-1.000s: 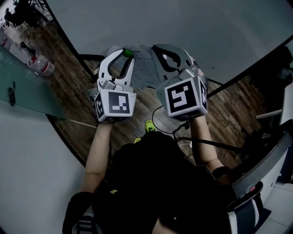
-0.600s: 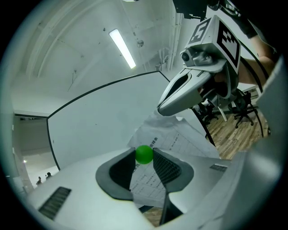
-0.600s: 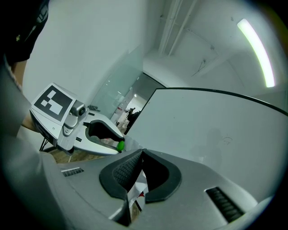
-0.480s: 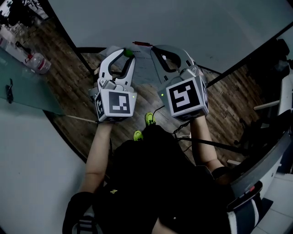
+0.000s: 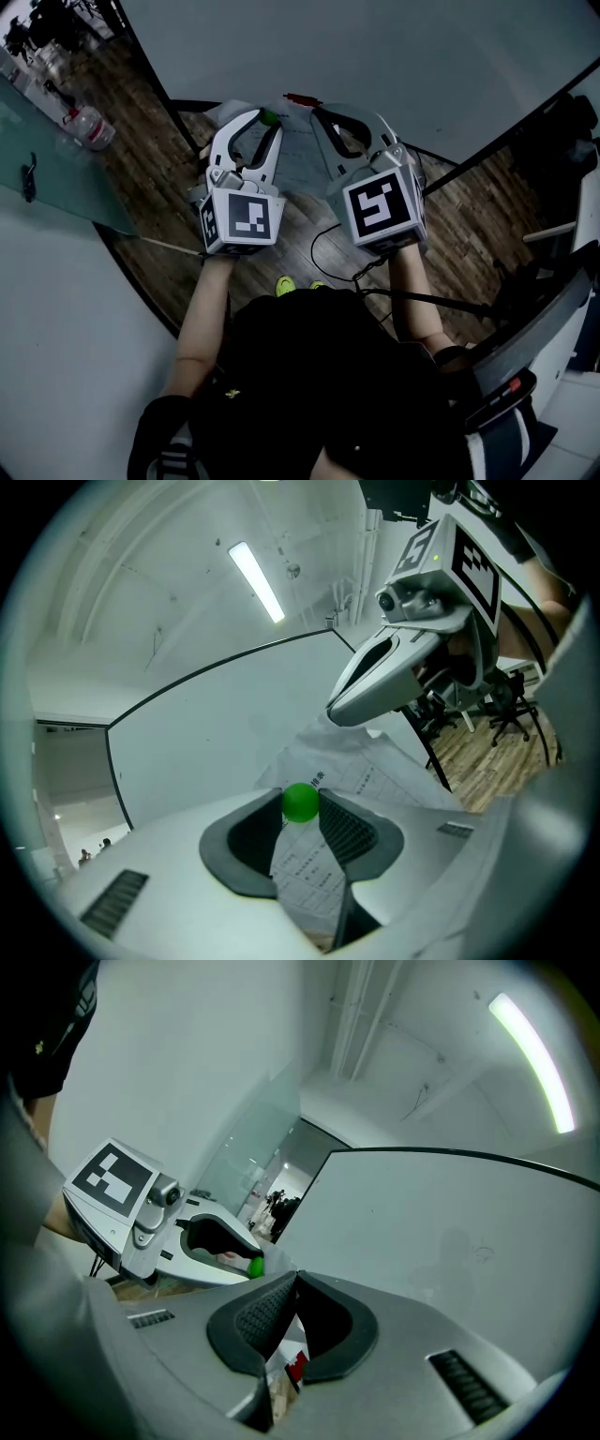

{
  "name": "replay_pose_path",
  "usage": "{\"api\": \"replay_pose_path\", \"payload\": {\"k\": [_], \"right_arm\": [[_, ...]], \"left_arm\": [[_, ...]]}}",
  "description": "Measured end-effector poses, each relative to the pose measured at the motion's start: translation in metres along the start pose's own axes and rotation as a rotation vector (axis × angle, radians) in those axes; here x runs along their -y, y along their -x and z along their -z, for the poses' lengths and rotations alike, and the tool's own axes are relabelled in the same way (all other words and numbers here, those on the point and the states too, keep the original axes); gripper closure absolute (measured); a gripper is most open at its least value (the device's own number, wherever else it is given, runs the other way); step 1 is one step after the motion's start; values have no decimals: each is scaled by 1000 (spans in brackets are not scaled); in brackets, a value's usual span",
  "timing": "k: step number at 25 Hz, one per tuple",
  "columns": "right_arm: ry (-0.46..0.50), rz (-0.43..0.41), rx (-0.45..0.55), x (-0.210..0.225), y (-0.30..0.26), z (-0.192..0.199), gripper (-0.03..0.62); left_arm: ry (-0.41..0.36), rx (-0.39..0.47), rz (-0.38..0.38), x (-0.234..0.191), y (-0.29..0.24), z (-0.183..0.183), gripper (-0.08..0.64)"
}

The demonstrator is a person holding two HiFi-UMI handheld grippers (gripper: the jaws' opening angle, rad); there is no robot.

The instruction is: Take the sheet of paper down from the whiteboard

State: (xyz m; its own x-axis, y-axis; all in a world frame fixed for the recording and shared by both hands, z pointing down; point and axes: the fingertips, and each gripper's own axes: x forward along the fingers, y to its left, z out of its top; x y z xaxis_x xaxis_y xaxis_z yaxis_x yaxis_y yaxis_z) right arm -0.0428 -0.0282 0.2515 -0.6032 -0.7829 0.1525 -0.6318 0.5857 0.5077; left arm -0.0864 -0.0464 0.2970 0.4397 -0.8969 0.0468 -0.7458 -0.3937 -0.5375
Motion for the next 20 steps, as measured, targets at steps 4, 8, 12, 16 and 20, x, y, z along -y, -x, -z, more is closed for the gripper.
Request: {"api": "replay_pose_path", "payload": {"k": [4,8,12,16,20], "right_arm": [[-12,-13,20,-1,1,-2,583],[-23,-21,23,0,2,1,583],[-29,-14,20,1,5,4,583],[-31,-8,17,3,5,6,583],[-36,-6,17,4,6,7,583]], "left_arm": [[-5,7,-9,-2,0,-2,423],[-13,15,-1,0,-5,-5,423],[-17,18,12,5,-8,-6,423],[-19,22,23,8,-12,-9,423],[-22,25,24,7,-12,-11,423]]}}
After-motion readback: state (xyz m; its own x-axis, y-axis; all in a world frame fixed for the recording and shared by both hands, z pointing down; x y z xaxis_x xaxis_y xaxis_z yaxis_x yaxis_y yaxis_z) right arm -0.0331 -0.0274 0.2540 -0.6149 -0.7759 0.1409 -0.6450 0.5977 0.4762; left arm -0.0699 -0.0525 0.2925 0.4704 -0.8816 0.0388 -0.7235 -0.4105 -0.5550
